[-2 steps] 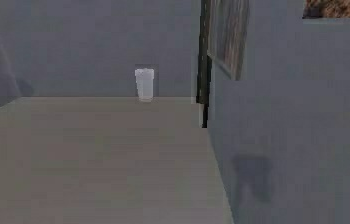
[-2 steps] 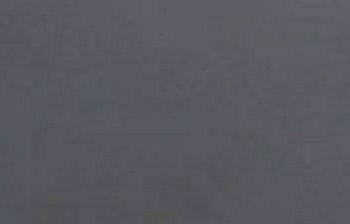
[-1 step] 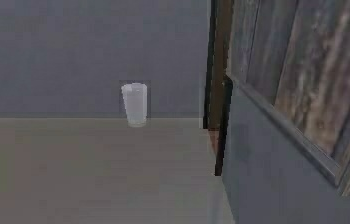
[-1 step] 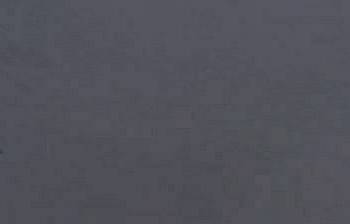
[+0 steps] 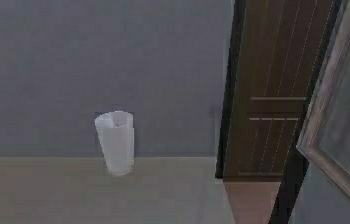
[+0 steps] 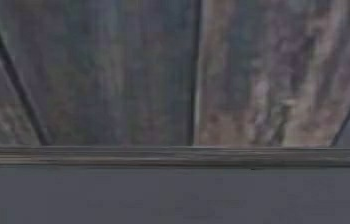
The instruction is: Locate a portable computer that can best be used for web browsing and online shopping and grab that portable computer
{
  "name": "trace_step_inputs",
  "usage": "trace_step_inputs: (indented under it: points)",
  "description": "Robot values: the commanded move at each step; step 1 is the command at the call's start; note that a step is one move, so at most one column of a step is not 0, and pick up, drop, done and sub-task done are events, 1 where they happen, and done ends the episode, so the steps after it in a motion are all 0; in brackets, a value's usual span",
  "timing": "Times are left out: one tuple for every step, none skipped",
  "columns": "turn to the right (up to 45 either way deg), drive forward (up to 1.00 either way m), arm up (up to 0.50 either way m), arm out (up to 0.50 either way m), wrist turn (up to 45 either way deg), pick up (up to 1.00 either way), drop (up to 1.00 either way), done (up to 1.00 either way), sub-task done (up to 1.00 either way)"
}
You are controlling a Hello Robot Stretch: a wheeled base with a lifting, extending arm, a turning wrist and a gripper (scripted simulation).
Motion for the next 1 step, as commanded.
trace_step_inputs:
  points:
    - [0.0, 1.0, 0.0, 0.0, 0.0, 0.0, 0.0, 0.0, 0.0]
